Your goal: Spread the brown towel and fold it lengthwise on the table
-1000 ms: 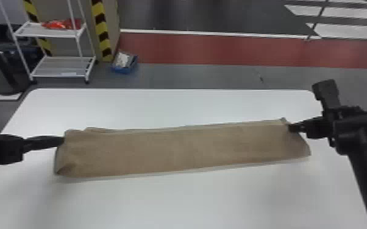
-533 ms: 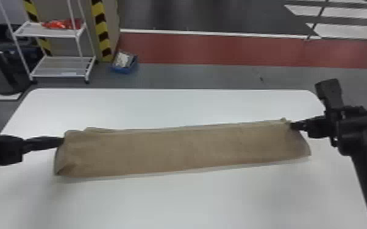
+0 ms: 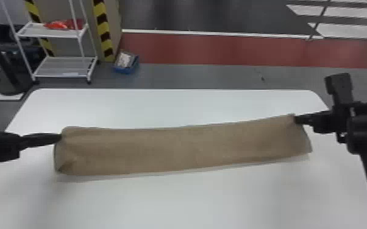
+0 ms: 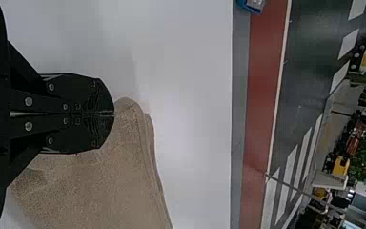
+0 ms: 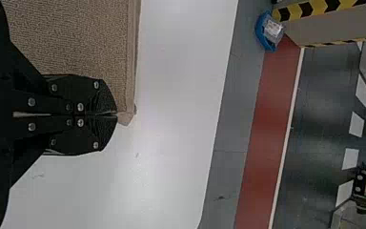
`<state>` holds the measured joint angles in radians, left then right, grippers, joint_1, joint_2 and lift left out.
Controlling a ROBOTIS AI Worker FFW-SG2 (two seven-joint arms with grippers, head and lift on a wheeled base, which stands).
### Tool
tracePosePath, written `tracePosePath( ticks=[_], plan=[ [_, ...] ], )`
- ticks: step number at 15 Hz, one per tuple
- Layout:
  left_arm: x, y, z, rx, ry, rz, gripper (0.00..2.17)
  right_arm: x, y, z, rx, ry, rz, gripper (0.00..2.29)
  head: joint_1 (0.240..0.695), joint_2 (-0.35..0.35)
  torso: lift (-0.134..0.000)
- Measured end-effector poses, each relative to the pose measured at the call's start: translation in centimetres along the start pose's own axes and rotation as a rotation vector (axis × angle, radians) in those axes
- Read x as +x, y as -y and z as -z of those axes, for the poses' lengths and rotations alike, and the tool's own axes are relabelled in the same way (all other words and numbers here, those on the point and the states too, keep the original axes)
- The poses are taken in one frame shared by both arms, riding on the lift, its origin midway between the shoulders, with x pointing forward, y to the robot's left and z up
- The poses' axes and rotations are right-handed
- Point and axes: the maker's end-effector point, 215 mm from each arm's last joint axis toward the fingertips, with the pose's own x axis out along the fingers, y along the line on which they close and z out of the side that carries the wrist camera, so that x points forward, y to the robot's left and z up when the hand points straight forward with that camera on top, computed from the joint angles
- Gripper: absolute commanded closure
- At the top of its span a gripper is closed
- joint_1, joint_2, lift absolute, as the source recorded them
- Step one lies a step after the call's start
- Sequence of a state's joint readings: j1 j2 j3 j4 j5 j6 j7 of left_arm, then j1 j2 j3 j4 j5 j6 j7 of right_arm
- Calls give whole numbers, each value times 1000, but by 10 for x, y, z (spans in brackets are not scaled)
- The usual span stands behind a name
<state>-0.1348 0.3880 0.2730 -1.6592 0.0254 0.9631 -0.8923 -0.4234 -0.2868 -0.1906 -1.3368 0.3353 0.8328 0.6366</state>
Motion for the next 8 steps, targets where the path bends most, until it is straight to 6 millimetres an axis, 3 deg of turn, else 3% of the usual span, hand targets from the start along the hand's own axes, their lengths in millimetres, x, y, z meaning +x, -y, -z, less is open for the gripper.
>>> tracePosePath(
  ticks=[8],
  plan=[
    [12, -17, -9, 2, 0, -27, 1511, 8, 0, 8, -50, -49, 29, 1305, 695, -52, -124]
  ],
)
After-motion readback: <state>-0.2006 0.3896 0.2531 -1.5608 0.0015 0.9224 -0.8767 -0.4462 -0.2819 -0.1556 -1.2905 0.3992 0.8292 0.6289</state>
